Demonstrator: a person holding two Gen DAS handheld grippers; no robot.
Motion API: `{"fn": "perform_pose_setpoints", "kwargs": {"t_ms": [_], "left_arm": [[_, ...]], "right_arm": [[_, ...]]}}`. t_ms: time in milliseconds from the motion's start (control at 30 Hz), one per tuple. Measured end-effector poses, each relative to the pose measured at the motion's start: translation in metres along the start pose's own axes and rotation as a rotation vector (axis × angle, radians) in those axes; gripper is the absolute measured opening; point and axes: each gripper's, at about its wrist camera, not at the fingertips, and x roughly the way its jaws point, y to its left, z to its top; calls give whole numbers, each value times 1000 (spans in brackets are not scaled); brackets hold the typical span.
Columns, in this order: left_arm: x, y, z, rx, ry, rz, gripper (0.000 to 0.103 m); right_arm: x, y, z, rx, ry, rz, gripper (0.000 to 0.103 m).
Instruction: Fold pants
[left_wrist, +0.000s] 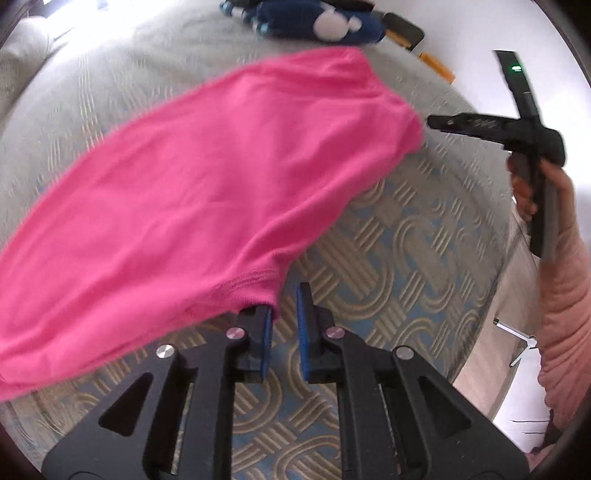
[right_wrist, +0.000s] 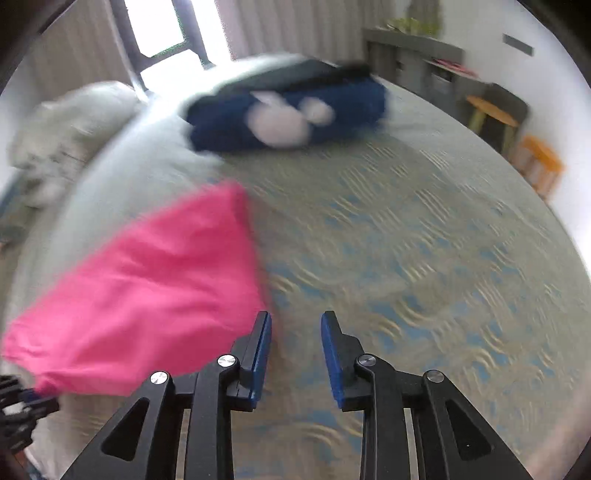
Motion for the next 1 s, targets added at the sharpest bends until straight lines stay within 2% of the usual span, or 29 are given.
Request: {"fn": "perform_pose_setpoints", "kwargs": {"t_ms": [100, 167, 267, 333, 367, 400, 467, 500, 567, 600, 700, 767, 867, 933, 1000], "left_arm": [[1, -1, 5, 6, -4, 3, 12], [-2, -3, 5, 6, -13, 2, 12], [-7, -11, 3, 16, -31, 5, 15], [-11, -16, -7, 36, -40, 3, 21], [-13, -19, -10, 47, -46, 7, 22], [-11, -20, -10, 55, -46, 9, 22], [-12, -23, -15, 60, -34, -4, 22], [-10, -25, -18, 67, -19, -31, 21], [-9, -32, -27, 80, 28, -141, 21], [-11, -36, -31, 93, 23, -133, 21], [-21, -48, -37, 164, -38, -35, 21], [-33, -44, -36, 154, -77, -19, 23], [-51, -28, -36, 94, -138, 7, 36], [-66, -14, -39, 52, -189, 56, 52], [-80, 4, -44, 6, -235, 102, 57]], "right_arm": [[-2, -6, -8, 49, 15, 93, 28], [-4, 2, -7, 23, 5, 95, 31], [-3, 18, 1, -4, -16, 92, 47], [-6, 28, 4, -6, -32, 124, 52], [-3, 32, 6, -5, -36, 129, 60], [1, 36, 7, -5, -36, 120, 67], [13, 43, 8, -37, -9, 39, 67], [19, 44, 7, -56, 9, -34, 67], [24, 49, 2, -82, 25, -145, 67], [20, 51, 0, -86, 17, -154, 67], [-4, 60, -6, -102, -39, -186, 67], [-24, 67, -11, -123, -83, -201, 67], [-48, 86, -15, -160, -129, -193, 67], [-63, 99, -16, -176, -161, -180, 67], [-74, 110, -14, -188, -187, -156, 67]]}}
